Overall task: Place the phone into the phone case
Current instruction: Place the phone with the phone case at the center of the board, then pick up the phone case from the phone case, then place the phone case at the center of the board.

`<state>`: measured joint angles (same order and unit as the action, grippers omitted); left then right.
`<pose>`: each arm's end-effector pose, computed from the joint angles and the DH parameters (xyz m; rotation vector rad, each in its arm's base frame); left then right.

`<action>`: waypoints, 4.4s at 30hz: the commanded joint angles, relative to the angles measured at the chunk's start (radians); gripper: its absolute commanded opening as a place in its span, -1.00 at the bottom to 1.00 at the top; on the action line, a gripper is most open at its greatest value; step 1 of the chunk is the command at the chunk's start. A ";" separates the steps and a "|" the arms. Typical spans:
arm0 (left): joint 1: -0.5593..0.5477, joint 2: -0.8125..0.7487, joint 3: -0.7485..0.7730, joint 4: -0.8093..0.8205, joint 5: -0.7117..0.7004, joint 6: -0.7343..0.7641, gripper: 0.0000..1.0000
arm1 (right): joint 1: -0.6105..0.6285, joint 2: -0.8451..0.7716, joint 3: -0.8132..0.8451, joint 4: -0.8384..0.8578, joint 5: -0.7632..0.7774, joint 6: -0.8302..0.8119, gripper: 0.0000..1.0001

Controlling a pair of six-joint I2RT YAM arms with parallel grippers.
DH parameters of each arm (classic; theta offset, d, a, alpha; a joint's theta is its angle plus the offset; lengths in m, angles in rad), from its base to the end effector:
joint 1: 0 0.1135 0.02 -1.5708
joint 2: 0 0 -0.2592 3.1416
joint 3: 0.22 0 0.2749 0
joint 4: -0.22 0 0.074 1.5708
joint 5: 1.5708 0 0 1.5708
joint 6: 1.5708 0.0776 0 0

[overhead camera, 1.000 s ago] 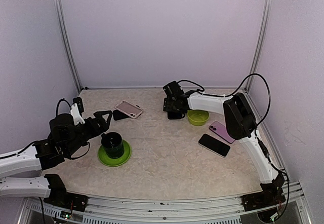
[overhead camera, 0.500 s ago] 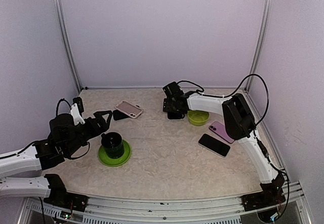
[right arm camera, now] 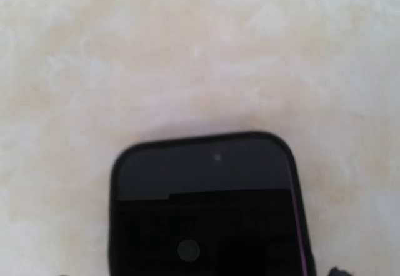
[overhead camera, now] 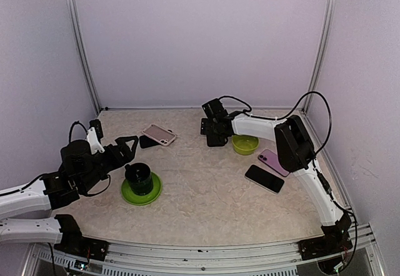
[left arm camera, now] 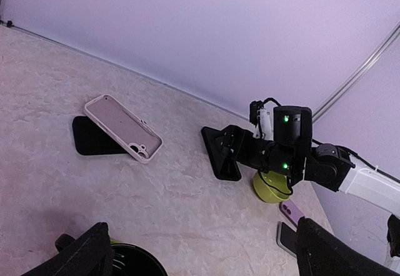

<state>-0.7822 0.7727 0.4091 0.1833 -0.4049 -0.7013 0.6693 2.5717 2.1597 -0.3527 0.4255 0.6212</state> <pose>0.1985 -0.1541 0.2290 -0.2310 1.7787 -0.7288 0.5002 0.3549 0.1007 0.1531 2.2548 0.1887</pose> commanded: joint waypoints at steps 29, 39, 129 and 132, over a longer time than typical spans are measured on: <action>0.007 0.128 0.094 -0.083 -0.038 -0.027 0.98 | 0.210 -0.246 -0.309 0.431 -0.345 -0.858 0.76; 0.006 0.008 0.067 -0.156 -0.038 -0.041 0.98 | 0.255 -0.091 -0.267 0.582 -0.165 -1.218 0.68; 0.013 -0.020 0.071 -0.133 -0.010 -0.039 0.98 | 0.577 -0.695 -1.194 0.872 0.250 -1.429 -0.99; 0.013 -0.003 0.069 -0.119 -0.002 -0.039 0.98 | 0.611 -0.739 -1.261 0.832 0.288 -1.364 -0.99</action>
<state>-0.7746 0.7528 0.4915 0.0074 -0.4263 -0.7544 1.2415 1.9060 0.9676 0.5293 0.6250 -0.8734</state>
